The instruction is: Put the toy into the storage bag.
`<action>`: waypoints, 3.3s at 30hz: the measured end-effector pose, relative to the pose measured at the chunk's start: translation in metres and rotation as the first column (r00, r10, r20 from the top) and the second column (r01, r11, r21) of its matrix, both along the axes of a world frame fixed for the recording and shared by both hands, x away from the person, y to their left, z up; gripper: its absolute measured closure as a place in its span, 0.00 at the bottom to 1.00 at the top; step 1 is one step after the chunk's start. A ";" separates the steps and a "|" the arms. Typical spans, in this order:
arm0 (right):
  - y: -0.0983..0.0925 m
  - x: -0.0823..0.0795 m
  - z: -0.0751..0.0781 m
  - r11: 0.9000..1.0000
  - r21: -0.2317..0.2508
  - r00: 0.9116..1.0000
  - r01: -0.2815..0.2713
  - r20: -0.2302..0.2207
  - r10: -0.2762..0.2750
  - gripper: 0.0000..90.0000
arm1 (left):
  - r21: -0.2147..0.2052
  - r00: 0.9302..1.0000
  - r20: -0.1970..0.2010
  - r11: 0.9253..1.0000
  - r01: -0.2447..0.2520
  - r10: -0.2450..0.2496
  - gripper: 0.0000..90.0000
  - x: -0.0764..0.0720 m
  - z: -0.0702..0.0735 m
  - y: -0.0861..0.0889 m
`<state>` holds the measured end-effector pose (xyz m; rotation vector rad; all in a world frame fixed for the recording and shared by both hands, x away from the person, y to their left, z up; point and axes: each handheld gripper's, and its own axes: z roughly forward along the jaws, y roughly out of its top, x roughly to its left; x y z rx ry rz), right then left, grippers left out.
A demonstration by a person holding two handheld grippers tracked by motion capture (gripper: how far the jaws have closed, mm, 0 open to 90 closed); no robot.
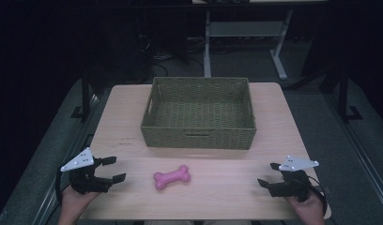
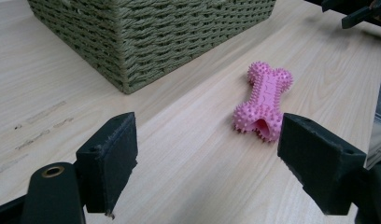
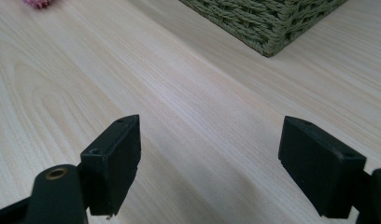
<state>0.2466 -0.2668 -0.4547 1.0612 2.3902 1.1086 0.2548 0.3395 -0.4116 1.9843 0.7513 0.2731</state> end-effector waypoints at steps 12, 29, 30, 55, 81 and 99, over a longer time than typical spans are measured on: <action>0.000 -0.002 0.004 1.000 -0.006 1.000 -0.007 0.017 0.008 0.23 | 0.069 0.998 -0.014 0.996 0.060 -0.059 0.22 0.006 0.010 -0.019; 0.003 -0.004 0.004 1.000 -0.002 1.000 -0.019 0.017 0.019 0.23 | 0.216 0.981 -0.082 0.958 0.190 -0.176 0.21 0.017 0.019 -0.056; 0.003 -0.004 0.004 1.000 0.000 1.000 -0.019 0.019 0.019 0.23 | 0.223 0.979 -0.084 0.954 0.199 -0.184 0.21 0.018 0.020 -0.059; 0.003 -0.005 0.004 0.999 -0.007 0.999 -0.039 0.024 0.039 0.23 | 0.336 0.941 -0.177 0.881 0.334 -0.289 0.22 0.036 0.021 -0.120; 0.005 -0.006 0.005 0.998 -0.007 0.998 -0.057 0.023 0.058 0.23 | 0.418 0.912 -0.270 0.815 0.401 -0.310 0.23 0.050 0.000 -0.158; 0.005 -0.006 0.006 0.998 -0.003 0.997 -0.067 0.026 0.067 0.23 | 0.444 0.903 -0.310 0.795 0.413 -0.297 0.26 0.056 -0.012 -0.173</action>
